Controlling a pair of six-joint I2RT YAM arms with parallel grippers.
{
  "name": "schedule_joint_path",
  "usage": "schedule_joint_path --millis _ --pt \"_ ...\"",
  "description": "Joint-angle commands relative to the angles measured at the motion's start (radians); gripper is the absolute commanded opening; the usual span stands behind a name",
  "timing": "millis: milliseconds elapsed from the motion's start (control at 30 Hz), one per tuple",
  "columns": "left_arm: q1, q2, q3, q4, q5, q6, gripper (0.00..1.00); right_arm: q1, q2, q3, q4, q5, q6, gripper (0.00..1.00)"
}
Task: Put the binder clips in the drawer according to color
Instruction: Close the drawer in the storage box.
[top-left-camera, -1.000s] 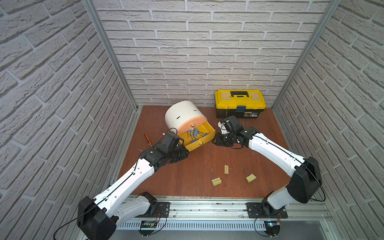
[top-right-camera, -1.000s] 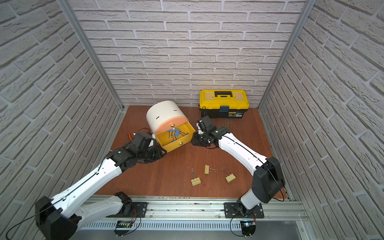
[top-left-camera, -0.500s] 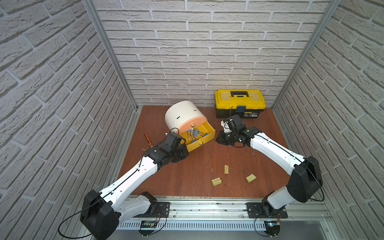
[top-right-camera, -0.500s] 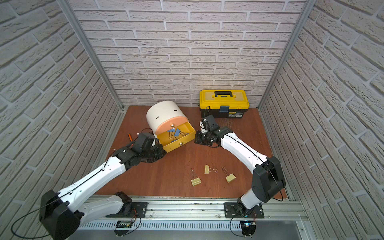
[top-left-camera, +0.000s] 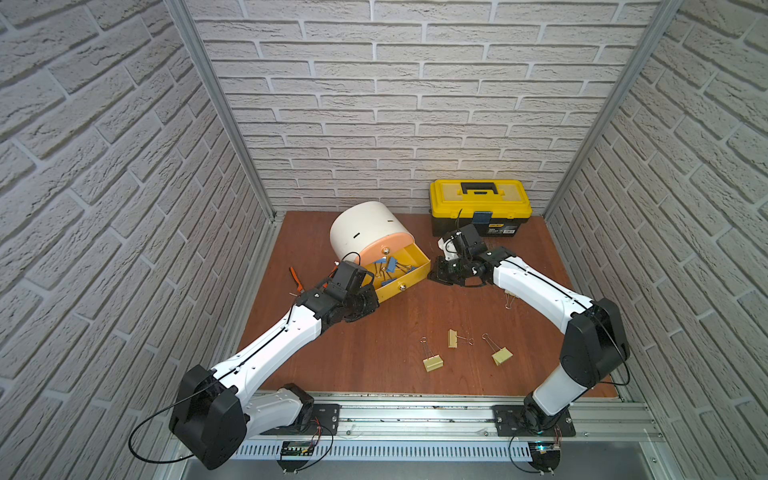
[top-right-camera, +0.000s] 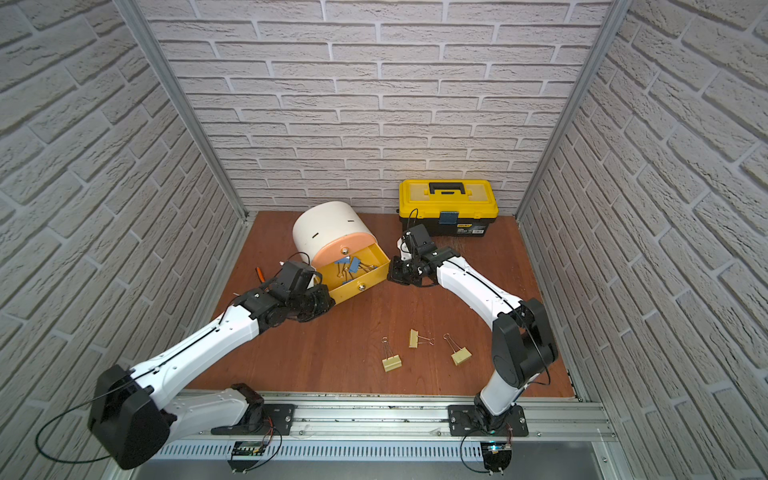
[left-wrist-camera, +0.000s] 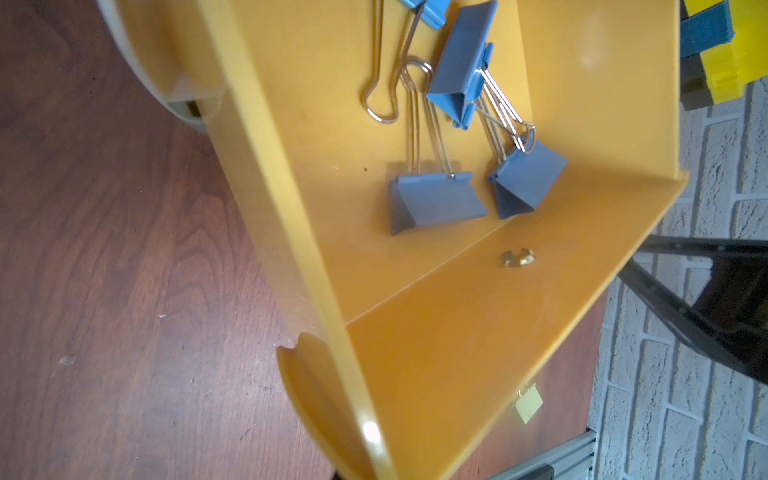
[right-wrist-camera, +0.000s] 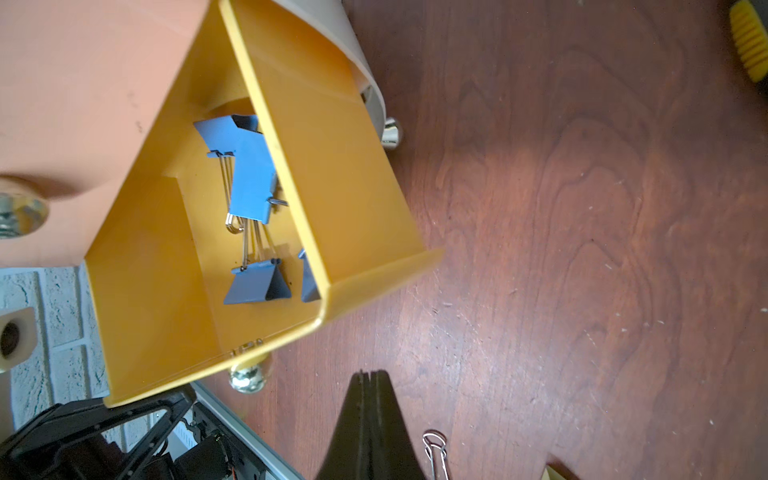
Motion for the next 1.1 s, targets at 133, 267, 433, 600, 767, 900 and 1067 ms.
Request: schedule_joint_path --millis 133,267,433,600,767,900,1067 --pt "0.014 0.027 0.066 0.016 -0.007 0.029 0.0 -0.009 0.048 0.076 0.022 -0.045 -0.016 0.02" --pt "0.024 0.044 0.079 0.017 -0.002 0.035 0.0 -0.014 0.073 0.106 0.018 -0.057 -0.018 0.02" --pt "0.038 0.057 0.087 0.021 0.004 0.037 0.0 -0.018 0.101 0.141 0.014 -0.069 -0.022 0.02" --pt "0.051 0.075 0.1 0.023 0.008 0.046 0.0 -0.024 0.127 0.173 0.009 -0.079 -0.025 0.02" --pt "0.068 0.086 0.11 0.022 0.012 0.058 0.0 -0.027 0.155 0.205 0.008 -0.088 -0.02 0.02" --pt "0.084 0.096 0.119 0.02 0.021 0.066 0.0 -0.029 0.181 0.236 0.01 -0.09 -0.013 0.02" --pt "0.101 0.112 0.133 0.02 0.025 0.079 0.0 -0.031 0.214 0.272 0.014 -0.102 -0.004 0.02"
